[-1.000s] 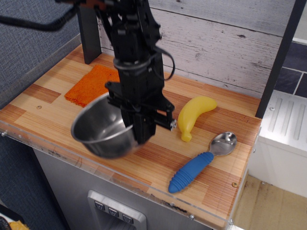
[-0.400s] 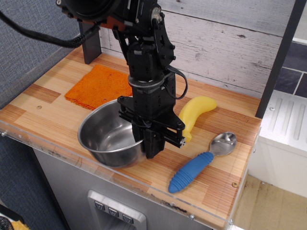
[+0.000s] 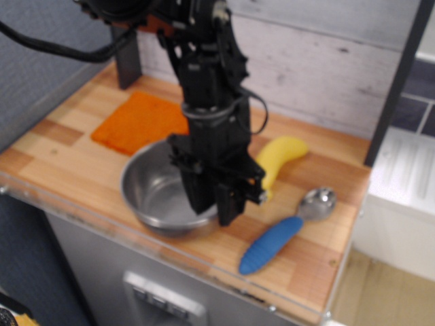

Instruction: Move the bowl to the left of the spoon

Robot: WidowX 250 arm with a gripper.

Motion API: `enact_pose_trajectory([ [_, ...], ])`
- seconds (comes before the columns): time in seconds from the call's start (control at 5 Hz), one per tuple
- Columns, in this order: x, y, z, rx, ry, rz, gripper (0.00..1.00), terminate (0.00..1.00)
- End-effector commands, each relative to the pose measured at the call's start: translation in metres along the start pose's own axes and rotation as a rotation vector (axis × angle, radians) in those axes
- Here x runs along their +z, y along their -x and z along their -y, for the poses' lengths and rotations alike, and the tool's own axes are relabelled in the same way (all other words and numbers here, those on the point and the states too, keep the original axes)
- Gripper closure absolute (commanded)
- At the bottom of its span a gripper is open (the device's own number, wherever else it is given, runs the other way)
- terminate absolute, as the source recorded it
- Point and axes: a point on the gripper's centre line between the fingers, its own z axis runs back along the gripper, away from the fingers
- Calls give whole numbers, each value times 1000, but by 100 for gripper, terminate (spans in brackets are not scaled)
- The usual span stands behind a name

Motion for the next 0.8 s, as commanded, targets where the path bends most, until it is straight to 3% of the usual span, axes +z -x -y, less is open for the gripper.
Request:
enact_pose_trajectory([
  [0.0, 84, -6, -7, 31, -59, 219, 0, 0],
  [0.2, 110, 3, -28, 114, -117, 219, 0, 0],
  [0.6, 113, 4, -48, 134, -118, 112, 0, 0],
])
